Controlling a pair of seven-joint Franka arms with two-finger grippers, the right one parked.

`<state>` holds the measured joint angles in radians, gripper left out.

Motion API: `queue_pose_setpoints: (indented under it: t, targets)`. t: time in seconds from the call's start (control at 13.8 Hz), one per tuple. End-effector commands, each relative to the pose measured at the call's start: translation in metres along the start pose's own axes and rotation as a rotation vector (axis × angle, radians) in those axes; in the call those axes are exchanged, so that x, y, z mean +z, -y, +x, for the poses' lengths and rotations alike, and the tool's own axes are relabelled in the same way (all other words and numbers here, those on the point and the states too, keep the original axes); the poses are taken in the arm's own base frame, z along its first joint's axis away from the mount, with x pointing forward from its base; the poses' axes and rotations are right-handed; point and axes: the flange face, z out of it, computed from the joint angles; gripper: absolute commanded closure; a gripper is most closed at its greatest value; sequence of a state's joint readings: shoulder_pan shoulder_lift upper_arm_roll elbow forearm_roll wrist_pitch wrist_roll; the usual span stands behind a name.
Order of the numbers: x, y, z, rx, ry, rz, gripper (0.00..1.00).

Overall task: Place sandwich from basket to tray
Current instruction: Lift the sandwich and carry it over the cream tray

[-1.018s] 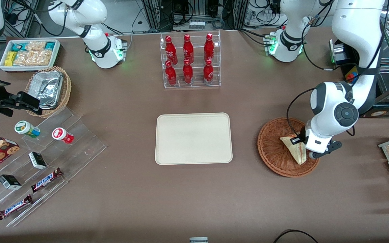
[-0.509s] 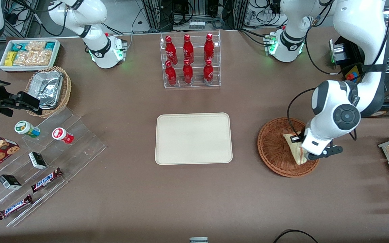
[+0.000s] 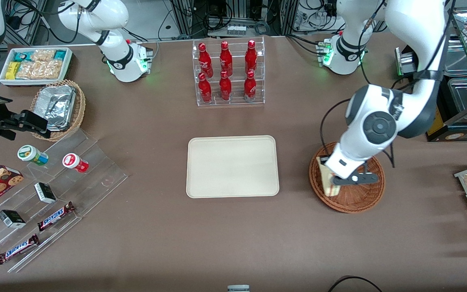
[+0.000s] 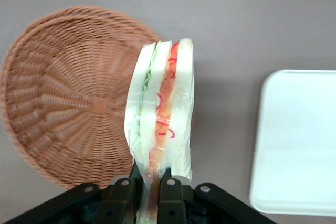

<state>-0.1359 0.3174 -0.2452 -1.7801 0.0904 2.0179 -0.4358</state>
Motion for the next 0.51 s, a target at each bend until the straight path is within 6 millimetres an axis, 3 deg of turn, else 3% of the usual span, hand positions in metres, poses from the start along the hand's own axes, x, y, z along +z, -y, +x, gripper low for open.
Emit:
queue_pose_setpoints:
  t: [0.0,0.22,0.36,0.44]
  targets:
    - [-0.013,-0.039,-0.005,-0.023,-0.004,-0.019,1.00]
    - [-0.007,-0.081,-0.008,-0.069,0.008,-0.051,1.00]
    - [0.002,-0.129,-0.028,-0.057,-0.009,-0.015,1.00]
    - [0.010,-0.143,-0.026,-0.097,-0.015,-0.007,1.00]
